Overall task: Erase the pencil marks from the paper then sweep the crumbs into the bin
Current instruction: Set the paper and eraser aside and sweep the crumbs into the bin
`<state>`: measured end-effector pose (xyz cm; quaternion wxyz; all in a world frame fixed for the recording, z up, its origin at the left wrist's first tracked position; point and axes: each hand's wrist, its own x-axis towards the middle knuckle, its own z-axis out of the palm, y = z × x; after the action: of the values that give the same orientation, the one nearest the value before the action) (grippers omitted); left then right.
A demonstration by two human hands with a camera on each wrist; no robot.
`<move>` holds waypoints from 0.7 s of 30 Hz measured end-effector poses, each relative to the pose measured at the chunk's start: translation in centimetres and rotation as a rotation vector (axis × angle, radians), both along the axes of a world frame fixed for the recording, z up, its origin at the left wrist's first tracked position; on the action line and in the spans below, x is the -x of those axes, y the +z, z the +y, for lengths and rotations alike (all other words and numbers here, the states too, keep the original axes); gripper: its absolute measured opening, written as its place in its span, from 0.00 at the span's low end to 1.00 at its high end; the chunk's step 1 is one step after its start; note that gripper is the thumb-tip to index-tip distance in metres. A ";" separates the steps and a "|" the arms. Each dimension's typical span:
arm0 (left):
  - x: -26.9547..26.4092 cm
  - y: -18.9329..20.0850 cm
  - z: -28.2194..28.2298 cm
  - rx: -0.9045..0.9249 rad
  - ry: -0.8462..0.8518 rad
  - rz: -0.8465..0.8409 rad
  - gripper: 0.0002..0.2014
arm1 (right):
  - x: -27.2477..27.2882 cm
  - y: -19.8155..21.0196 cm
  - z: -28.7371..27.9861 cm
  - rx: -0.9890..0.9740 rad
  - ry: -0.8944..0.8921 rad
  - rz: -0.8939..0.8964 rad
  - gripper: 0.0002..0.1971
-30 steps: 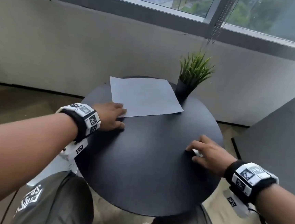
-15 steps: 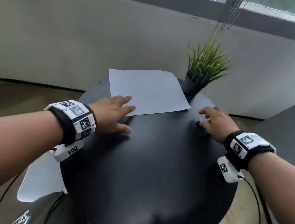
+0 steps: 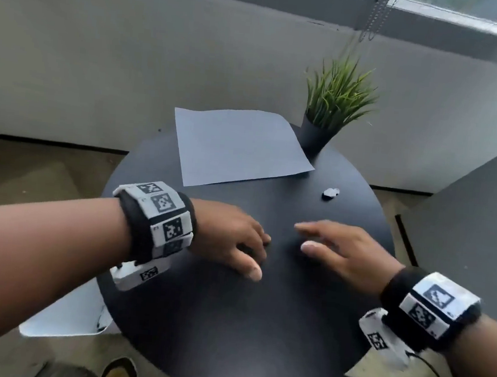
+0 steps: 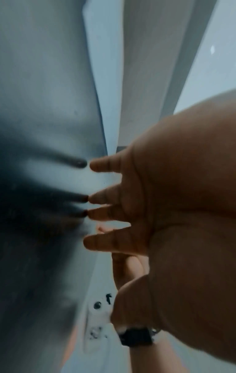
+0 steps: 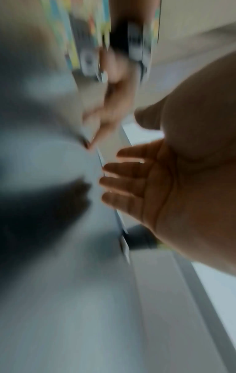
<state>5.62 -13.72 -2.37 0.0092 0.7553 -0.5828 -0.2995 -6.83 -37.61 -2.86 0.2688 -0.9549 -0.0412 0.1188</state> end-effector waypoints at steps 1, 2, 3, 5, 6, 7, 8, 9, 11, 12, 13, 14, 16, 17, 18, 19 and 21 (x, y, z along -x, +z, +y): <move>0.3 0.2 0.2 0.088 0.073 0.042 0.28 | -0.8 -0.6 -1.0 0.133 -0.107 -0.026 0.35; 0.4 0.2 0.2 0.168 0.150 0.028 0.26 | -1.2 -1.3 -1.4 0.297 -0.176 0.038 0.37; 0.4 0.2 0.1 0.198 0.226 -0.028 0.25 | -1.2 -2.1 -0.8 0.415 -0.182 0.127 0.40; 0.6 -0.2 -0.4 0.146 0.358 -0.146 0.30 | 0.7 -2.6 2.2 0.484 -0.010 0.196 0.47; 0.9 -0.4 -0.7 0.076 0.401 -0.179 0.33 | 2.2 -2.2 3.9 0.460 0.125 0.195 0.49; 1.3 -0.6 -0.8 0.006 0.412 -0.198 0.35 | 3.6 -1.2 5.4 0.395 0.241 0.195 0.48; 1.8 -0.5 -0.9 -0.044 0.384 -0.204 0.35 | 4.7 0.1 6.1 0.290 0.308 0.208 0.42; 2.4 -0.3 -0.7 -0.088 0.328 -0.187 0.32 | 5.1 1.4 6.1 0.158 0.314 0.221 0.34; 3.8 0.8 -0.3 -0.079 0.228 -0.087 0.23 | 4.3 3.1 4.4 -0.014 0.150 0.116 0.21; 4.6 1.5 0.0 -0.037 0.212 -0.022 0.18 | 3.3 3.2 2.8 -0.017 0.023 0.033 0.20; 5.2 2.0 0.2 0.014 0.227 0.042 0.15 | 2.1 2.9 1.3 0.050 -0.080 -0.002 0.21; 5.3 2.4 0.4 0.071 0.264 0.077 0.14 | 0.9 2.3 0.3 0.170 -0.145 0.031 0.26; 4.6 2.4 0.3 0.143 0.361 -0.011 0.14 | -1.0 0.4 0.1 0.396 -0.189 0.178 0.35; 4.0 1.9 0.3 0.151 0.420 -0.099 0.18 | -1.5 -0.6 1.0 0.454 -0.169 0.216 0.39; 3.4 1.2 0.3 0.127 0.486 -0.159 0.23 | -1.4 -1.3 2.4 0.485 -0.145 0.230 0.42; 2.9 0.6 0.6 0.053 0.522 -0.202 0.29 | -0.8 -1.6 4.1 0.499 -0.077 0.212 0.45; 2.6 -0.6 1.5 -0.110 0.449 -0.251 0.37 | 1.5 -0.9 7.4 0.461 0.233 0.152 0.44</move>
<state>3.07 -12.24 -2.93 -0.0381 0.8964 -0.3800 -0.2251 -8.31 -30.25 -3.79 0.0312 -0.9681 -0.1023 0.2265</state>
